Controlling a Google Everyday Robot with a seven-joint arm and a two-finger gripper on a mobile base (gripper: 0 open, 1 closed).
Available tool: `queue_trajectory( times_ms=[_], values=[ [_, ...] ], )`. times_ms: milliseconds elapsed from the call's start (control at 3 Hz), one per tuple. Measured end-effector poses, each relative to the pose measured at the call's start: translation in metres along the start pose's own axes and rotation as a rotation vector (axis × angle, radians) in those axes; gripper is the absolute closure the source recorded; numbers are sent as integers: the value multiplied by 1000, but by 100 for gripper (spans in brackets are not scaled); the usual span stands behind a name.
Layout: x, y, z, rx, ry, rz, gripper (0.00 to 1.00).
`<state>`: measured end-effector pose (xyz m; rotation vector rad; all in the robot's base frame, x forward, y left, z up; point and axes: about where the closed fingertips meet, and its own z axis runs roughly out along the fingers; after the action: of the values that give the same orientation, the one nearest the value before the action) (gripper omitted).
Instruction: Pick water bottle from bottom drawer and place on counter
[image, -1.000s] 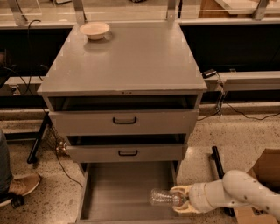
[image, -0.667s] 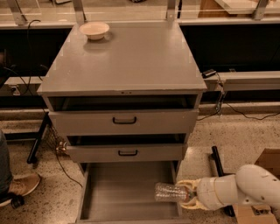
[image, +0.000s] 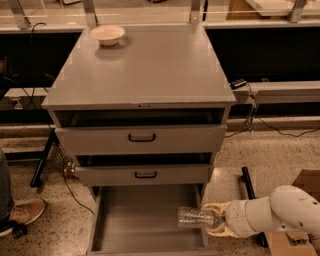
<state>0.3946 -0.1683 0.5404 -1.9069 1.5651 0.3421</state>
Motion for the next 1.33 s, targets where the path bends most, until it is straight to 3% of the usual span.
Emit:
queue_trajectory(
  times_ms=[667, 1000, 1333],
  values=[
    [-79, -65, -91, 113, -21, -194, 100],
    [-110, -105, -124, 153, -29, -247, 100],
    [-131, -149, -140, 199, -58, -225, 100]
  ],
)
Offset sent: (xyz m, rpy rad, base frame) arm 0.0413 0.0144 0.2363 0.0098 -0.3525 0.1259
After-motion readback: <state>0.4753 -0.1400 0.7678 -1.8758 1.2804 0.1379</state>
